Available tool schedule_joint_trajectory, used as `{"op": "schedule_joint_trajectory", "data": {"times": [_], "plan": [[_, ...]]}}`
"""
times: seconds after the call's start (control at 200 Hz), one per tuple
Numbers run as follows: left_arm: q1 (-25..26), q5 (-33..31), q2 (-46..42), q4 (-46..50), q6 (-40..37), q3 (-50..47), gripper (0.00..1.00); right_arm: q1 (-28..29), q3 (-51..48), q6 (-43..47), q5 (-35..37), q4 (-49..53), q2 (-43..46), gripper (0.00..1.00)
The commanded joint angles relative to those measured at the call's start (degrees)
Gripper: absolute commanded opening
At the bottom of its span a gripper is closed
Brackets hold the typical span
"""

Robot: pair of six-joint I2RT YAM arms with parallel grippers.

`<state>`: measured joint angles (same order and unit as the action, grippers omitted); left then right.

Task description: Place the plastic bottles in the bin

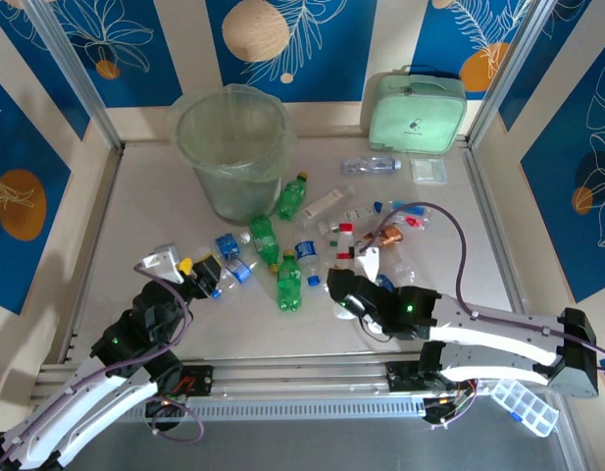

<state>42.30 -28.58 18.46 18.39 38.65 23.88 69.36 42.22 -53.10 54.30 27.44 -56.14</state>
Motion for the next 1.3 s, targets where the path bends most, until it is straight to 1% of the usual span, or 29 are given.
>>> {"op": "schedule_joint_trajectory", "data": {"times": [0.0,0.105,0.25,0.335,0.43,0.545,0.645,0.675,0.755,0.805,0.85,0.9,0.965,1.05,1.09,1.13,1.195,1.296], "plan": [[0.41,0.72,-0.26,-1.65,-0.94,-0.41,0.69,0.51,2.65,11.57,2.12,-3.83,-1.16,0.36],[0.38,0.96,-0.22,-1.69,-0.84,-0.46,0.70,0.19,3.62,17.32,0.48,-7.71,-1.17,0.37],[0.39,1.53,-0.18,-1.81,-0.76,-0.54,0.71,-1.28,6.12,24.68,-3.46,-11.80,-1.17,0.37],[0.41,1.92,-0.22,-1.87,-0.92,-0.41,0.71,-2.13,7.36,29.83,-7.26,-15.34,-1.08,0.37],[0.39,2.64,-0.24,-1.96,-1.08,-0.32,0.71,-3.43,8.99,34.38,-9.22,-18.29,-1.95,0.37],[0.39,4.36,-0.26,-2.90,-2.22,-0.49,0.71,-6.95,12.09,35.44,-13.96,-18.21,-4.16,0.37],[0.39,10.01,-0.20,-7.15,-4.65,-1.40,0.72,-10.03,12.54,33.79,-19.66,-20.00,-4.44,0.37],[0.41,12.31,-0.13,-8.96,-5.22,-1.91,0.74,-11.00,12.21,33.02,-22.09,-21.06,-4.31,0.37],[0.37,21.01,0.58,-16.53,-6.82,-3.57,0.82,-13.53,10.19,30.50,-29.96,-24.76,-3.91,0.37],[0.37,26.98,2.35,-21.03,-7.30,-4.42,0.84,-15.17,8.18,29.56,-35.48,-28.05,-3.56,0.38],[0.40,30.77,4.50,-24.25,-7.12,-4.34,0.87,-15.66,6.45,30.14,-38.86,-30.23,-3.37,0.39],[0.39,33.34,6.83,-26.61,-6.27,-3.95,0.88,-15.68,4.98,32.00,-40.85,-31.36,-3.36,0.40],[0.41,36.56,8.97,-32.57,-4.33,-4.27,0.90,-15.72,3.37,34.20,-42.58,-31.70,-3.27,0.42],[0.37,43.34,12.04,-40.98,-1.55,-3.38,0.91,-15.70,1.51,37.22,-44.08,-31.54,-2.85,0.43],[0.37,46.21,13.70,-43.23,-0.67,-2.16,0.92,-15.73,0.81,38.18,-44.19,-31.27,-2.45,0.43],[0.41,47.00,14.94,-44.07,0.17,-0.99,0.94,-16.03,0.09,38.80,-44.64,-30.98,-1.93,0.43],[0.38,46.27,16.98,-46.22,1.27,-0.24,0.97,-16.81,-0.96,38.80,-46.66,-31.09,-0.98,0.43],[0.41,45.17,21.48,-49.53,2.34,0.59,0.99,-17.46,-2.19,38.51,-49.51,-31.53,-0.03,0.44]]}}
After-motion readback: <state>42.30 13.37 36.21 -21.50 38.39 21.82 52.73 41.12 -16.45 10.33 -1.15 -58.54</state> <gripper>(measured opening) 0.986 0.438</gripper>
